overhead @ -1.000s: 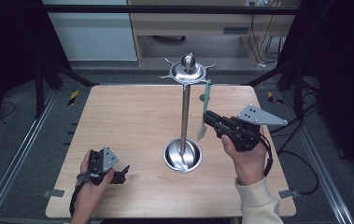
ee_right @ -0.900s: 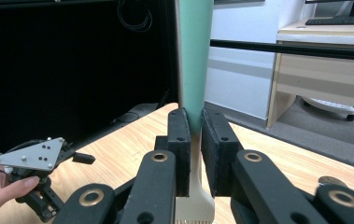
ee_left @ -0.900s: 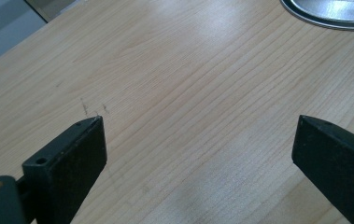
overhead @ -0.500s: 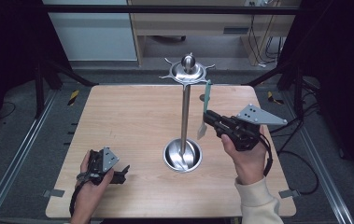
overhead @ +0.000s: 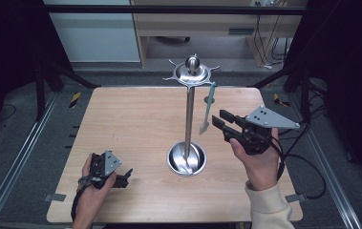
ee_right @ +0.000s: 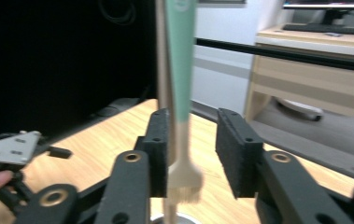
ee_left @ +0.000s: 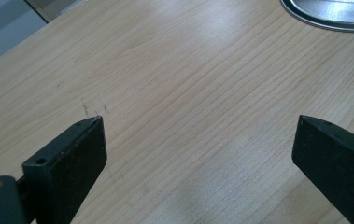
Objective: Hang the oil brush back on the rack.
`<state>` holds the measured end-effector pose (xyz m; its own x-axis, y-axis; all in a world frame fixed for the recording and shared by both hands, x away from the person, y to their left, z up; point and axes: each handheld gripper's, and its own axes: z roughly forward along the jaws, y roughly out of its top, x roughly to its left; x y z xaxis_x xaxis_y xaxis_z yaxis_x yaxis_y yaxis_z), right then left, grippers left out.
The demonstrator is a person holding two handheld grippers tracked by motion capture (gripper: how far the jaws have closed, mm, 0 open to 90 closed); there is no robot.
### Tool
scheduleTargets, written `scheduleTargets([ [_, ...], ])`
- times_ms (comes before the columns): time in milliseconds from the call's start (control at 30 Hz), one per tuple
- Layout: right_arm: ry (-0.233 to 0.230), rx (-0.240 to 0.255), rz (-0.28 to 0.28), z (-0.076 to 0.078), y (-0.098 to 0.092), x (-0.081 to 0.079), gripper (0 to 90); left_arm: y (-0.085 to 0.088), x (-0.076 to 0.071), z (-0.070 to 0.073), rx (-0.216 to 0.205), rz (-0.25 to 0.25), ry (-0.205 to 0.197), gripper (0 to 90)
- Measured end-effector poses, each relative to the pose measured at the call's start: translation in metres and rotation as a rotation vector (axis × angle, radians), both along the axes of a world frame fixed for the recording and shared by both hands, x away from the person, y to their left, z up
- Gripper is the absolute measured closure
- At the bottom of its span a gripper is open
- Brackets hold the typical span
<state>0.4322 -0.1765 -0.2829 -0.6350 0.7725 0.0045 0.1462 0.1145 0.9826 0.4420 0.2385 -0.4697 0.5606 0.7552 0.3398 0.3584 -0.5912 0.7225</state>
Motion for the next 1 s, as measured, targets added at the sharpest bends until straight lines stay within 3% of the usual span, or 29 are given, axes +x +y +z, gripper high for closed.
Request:
scheduleTargets([
  [167,0.001,-0.025,-0.043,0.004,-0.007,-0.002,53.8,-0.001,0.000,0.000,0.001,-0.002,0.000,2.7],
  [600,0.110,-0.105,-0.175,-0.008,-0.016,0.013,24.8,-0.001,0.000,0.000,0.001,-0.004,0.002,2.7],
  [1000,0.118,-0.154,-0.216,-0.021,-0.025,0.022,9.6,-0.001,0.000,0.000,0.000,-0.005,0.002,2.7],
])
